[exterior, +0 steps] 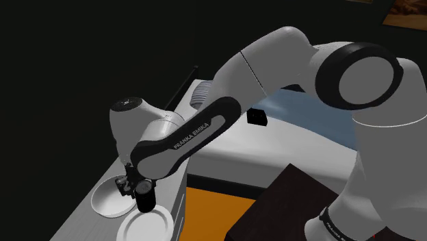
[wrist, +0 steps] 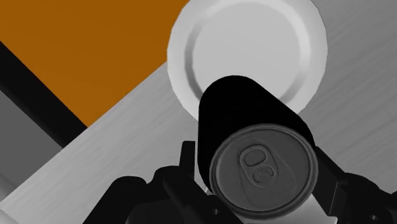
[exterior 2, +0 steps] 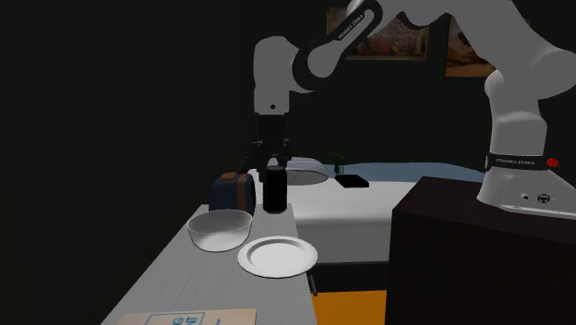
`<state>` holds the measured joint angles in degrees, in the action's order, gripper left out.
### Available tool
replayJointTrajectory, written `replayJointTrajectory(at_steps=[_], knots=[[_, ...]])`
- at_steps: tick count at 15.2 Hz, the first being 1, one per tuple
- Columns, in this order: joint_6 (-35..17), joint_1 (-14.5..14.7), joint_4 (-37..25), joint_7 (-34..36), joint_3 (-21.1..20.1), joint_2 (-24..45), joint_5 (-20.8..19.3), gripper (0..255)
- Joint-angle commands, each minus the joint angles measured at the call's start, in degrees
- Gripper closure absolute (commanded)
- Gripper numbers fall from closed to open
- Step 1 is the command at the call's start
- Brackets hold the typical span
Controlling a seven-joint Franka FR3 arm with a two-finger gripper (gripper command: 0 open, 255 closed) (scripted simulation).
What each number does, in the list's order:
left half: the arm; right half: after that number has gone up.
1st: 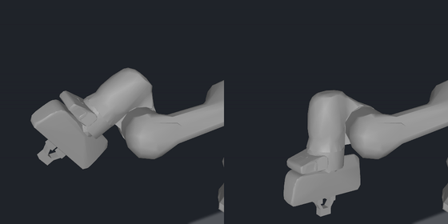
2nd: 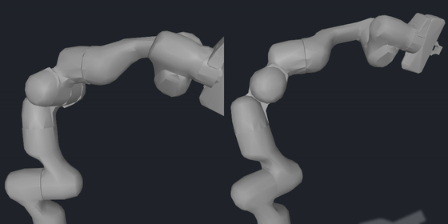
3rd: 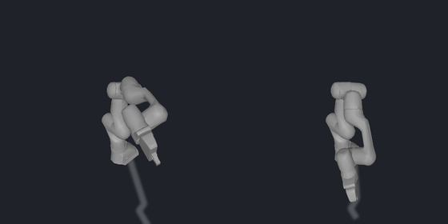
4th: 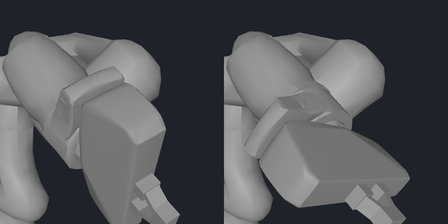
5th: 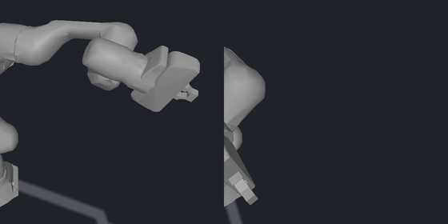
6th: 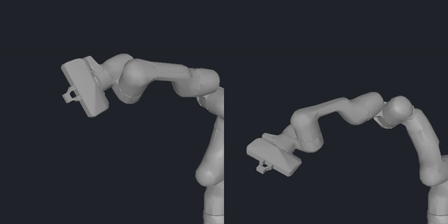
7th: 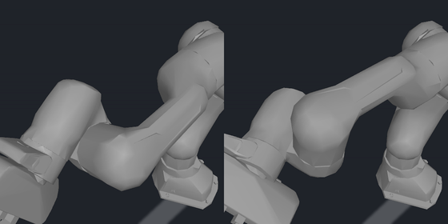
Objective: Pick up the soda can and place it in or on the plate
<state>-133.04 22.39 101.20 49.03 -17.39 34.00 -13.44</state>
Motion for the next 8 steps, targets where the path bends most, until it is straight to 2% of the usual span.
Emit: replayJointTrajectory(at_steps=[1, 2, 8], knots=[[-0.1, 1.7, 1.0, 2.4, -0.5, -0.8, -0.1, 255], [0.1, 2.9, 1.3, 3.9, -0.8, -1.3, -0.1, 255], [-3.0, 3.5, 1.3, 4.7, 0.1, 1.9, -1.3, 255]])
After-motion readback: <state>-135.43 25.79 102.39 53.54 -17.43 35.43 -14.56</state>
